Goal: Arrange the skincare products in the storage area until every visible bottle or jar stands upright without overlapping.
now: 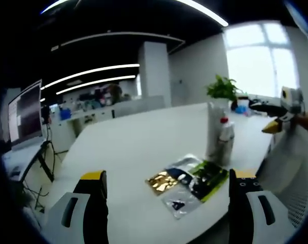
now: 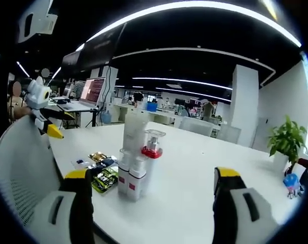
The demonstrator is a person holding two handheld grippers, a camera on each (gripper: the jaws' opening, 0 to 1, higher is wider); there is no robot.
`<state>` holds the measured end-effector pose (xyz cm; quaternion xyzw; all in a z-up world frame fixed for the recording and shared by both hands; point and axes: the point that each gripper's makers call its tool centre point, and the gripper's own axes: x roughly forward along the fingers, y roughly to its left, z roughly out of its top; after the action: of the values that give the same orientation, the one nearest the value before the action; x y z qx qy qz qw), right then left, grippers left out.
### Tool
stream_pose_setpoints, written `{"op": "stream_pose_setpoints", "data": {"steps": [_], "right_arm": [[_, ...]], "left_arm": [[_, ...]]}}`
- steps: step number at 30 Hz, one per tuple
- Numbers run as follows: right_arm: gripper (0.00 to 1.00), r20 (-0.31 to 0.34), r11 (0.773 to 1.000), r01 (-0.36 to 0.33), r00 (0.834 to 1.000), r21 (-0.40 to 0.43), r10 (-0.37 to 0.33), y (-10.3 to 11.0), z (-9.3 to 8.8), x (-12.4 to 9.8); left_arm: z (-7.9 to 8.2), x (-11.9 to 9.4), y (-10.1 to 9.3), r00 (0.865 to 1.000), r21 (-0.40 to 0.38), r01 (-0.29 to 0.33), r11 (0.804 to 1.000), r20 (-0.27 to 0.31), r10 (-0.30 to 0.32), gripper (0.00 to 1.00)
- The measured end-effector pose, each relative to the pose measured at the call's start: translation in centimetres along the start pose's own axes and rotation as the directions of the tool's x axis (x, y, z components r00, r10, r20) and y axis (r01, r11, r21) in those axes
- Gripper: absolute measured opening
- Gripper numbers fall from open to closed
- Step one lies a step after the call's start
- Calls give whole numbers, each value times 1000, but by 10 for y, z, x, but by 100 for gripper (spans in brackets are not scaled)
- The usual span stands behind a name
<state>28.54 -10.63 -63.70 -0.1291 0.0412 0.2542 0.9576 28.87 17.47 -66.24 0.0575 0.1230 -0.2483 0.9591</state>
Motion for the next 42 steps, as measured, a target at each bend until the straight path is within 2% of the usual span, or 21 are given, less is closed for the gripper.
{"op": "stream_pose_setpoints", "data": {"steps": [9, 42], "right_arm": [[100, -24, 1000, -15, 1000, -2, 15, 3, -4, 2], [99, -65, 1000, -12, 998, -18, 11, 4, -9, 3]], "left_arm": [[2, -2, 6, 999, -19, -25, 1000, 19, 26, 97], [1, -1, 5, 1000, -19, -16, 1000, 17, 17, 97]]}}
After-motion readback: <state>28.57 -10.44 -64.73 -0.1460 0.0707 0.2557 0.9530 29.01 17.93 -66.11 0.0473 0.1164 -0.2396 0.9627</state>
